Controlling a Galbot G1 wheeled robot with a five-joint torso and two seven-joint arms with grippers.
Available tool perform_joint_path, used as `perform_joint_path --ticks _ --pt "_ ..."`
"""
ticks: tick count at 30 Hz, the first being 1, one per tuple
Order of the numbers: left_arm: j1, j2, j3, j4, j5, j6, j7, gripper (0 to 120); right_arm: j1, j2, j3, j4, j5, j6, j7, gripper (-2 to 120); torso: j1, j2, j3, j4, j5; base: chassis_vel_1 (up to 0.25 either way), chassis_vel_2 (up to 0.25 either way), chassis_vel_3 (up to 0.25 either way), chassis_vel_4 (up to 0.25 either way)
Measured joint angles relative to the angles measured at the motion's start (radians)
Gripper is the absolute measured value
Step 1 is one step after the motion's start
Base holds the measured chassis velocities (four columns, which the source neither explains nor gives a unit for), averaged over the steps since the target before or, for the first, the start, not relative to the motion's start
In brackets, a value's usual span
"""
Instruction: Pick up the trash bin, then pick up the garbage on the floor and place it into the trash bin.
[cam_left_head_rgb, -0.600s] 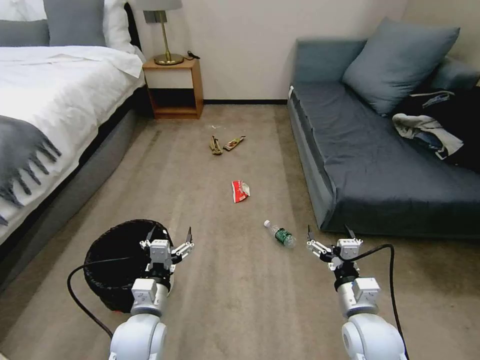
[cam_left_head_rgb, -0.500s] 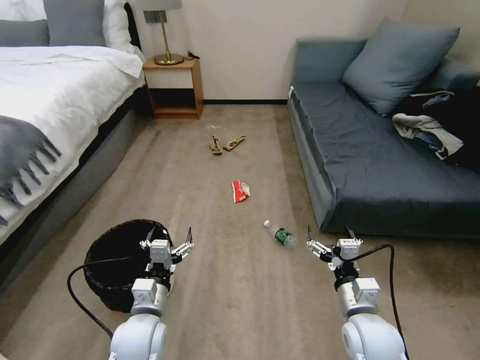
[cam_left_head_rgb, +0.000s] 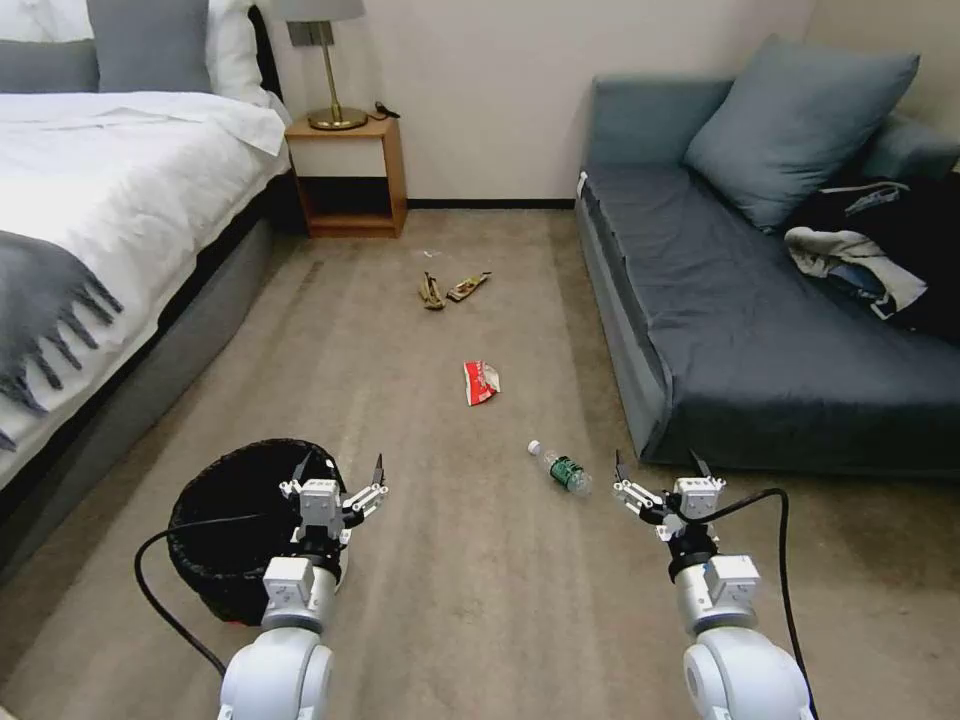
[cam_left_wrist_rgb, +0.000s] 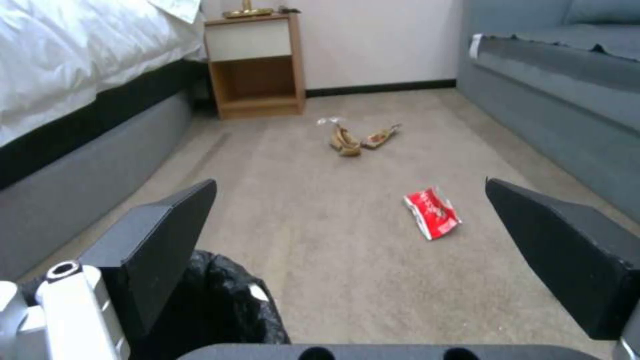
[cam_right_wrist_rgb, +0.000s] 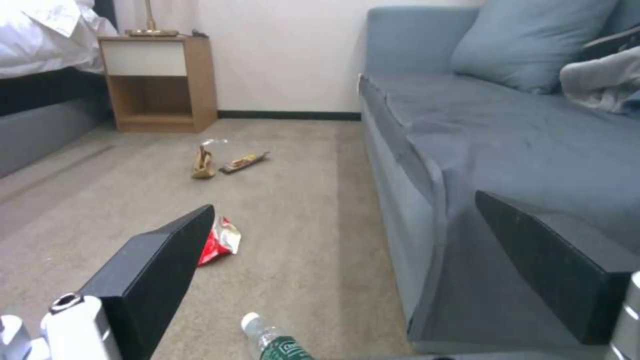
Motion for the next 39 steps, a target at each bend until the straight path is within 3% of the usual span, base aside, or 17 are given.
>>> perform_joint_path --ticks 5,8,9,13,16,24,26,31,34,35,38,39 --pt "0.003 -0.002 -0.004 0.000 -0.006 -0.007 0.002 100 0.000 0.000 -0.001 0.000 0.000 0.002 0.000 100 0.000 0.000 0.000 -0.0001 0.0000 0.000 0.000 0.000 0.000" --pt "0.036 -0.035 -0.041 -0.002 -0.083 -0.096 0.049 100 -0.002 -0.004 -0.009 -0.008 -0.005 0.031 0.012 100 0.000 0.000 0.000 -0.0002 -0.0001 0.000 0.000 0.000 0.000" --pt "0.036 -0.035 -0.041 -0.002 -0.083 -0.096 0.049 100 -0.002 -0.004 -0.009 -0.008 -0.005 0.031 0.012 100 0.000 0.000 0.000 -0.0002 -0.0001 0.000 0.000 0.000 0.000" --pt "0.094 -0.091 -0.107 -0.014 -0.223 -0.257 0.135 100 -0.012 -0.017 -0.050 -0.044 -0.030 0.155 0.064 100 0.000 0.000 0.000 -0.0001 -0.0001 0.000 0.000 0.000 0.000" --pt "0.116 -0.095 -0.126 -0.017 -0.254 -0.294 0.159 100 -0.018 -0.027 -0.076 -0.066 -0.046 0.231 0.097 100 0.000 0.000 0.000 0.0001 0.0002 0.000 0.000 0.000 0.000" --pt "0.120 -0.085 -0.129 -0.014 -0.218 -0.313 0.160 100 -0.034 -0.051 -0.143 -0.125 -0.087 0.437 0.184 100 0.000 0.000 0.000 -0.0001 -0.0001 0.000 0.000 0.000 0.000" --pt "0.118 -0.079 -0.126 -0.014 -0.175 -0.311 0.120 100 -0.034 -0.068 -0.163 -0.150 -0.081 0.500 0.201 100 0.000 0.000 0.000 0.0000 0.0001 0.000 0.000 0.000 0.000" --pt "0.119 -0.060 -0.125 -0.030 -0.152 -0.274 0.041 100 -0.034 -0.122 -0.175 -0.140 -0.058 0.473 0.219 100 0.000 0.000 0.000 -0.0001 0.0004 0.000 0.000 0.000 0.000" --pt "0.126 -0.044 -0.130 -0.053 -0.154 -0.232 -0.002 100 -0.051 -0.199 -0.188 -0.067 0.011 0.322 0.237 100 0.000 0.000 0.000 -0.0001 -0.0002 0.000 0.000 0.000 0.000" --pt "0.126 -0.044 -0.130 -0.053 -0.154 -0.232 -0.002 100 -0.051 -0.199 -0.188 -0.067 0.011 0.322 0.237 100 0.000 0.000 0.000 -0.0001 -0.0002 0.000 0.000 0.000 0.000" --pt "0.131 -0.018 -0.139 -0.094 -0.199 -0.143 -0.040 100 -0.073 -0.304 -0.219 0.043 0.189 0.112 0.298 100 0.000 0.000 0.000 0.0000 -0.0001 0.000 0.000 0.000 0.000" --pt "0.131 -0.018 -0.139 -0.094 -0.199 -0.143 -0.040 100 -0.073 -0.304 -0.219 0.043 0.189 0.112 0.298 100 0.000 0.000 0.000 0.0000 -0.0001 0.000 0.000 0.000 0.000"
